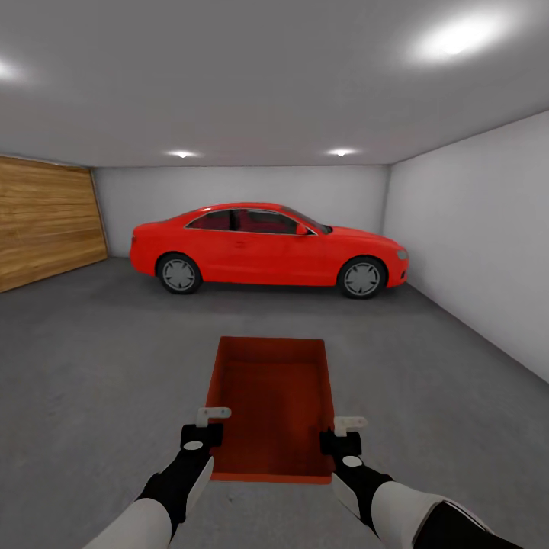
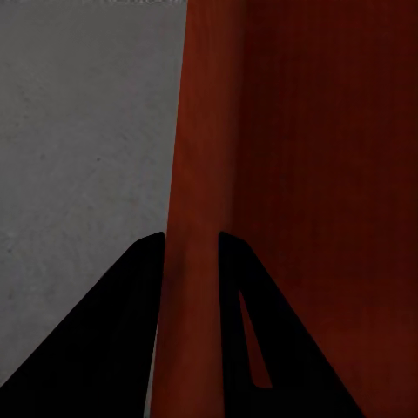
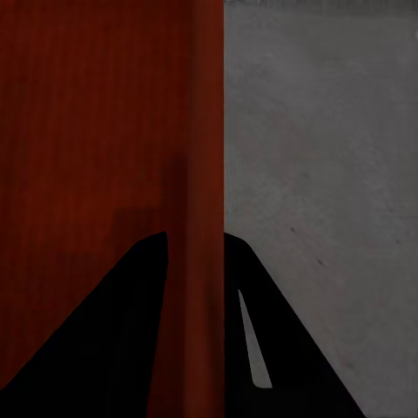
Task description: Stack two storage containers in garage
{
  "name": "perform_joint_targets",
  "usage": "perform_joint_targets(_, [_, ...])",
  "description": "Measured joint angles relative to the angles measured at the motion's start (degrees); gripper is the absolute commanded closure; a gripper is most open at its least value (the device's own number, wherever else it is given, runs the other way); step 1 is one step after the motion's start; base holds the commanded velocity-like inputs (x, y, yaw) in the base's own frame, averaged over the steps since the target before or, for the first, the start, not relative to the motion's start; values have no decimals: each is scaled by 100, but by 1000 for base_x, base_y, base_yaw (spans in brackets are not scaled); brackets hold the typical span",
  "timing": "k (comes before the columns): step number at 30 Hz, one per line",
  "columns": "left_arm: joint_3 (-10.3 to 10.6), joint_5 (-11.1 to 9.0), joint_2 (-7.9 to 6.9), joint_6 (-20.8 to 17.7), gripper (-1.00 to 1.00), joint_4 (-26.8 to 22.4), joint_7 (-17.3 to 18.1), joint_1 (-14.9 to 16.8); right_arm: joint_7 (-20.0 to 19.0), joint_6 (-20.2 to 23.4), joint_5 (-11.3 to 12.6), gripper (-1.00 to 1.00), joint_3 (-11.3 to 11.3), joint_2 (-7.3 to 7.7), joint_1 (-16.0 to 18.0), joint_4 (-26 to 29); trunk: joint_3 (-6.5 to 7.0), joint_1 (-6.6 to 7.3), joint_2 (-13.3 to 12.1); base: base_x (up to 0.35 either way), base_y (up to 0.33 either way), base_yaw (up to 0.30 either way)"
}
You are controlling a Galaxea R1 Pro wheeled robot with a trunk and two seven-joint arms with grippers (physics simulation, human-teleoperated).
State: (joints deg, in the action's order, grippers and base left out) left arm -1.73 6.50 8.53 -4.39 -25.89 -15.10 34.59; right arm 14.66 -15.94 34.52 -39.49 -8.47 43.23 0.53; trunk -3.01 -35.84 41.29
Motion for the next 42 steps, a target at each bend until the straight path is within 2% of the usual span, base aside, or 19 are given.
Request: perform_joint_targets(42, [-1,5,0,0,100,-5,1,0,0,-2,4,100,-1,2,-2,8,0,0,0,321,0,0])
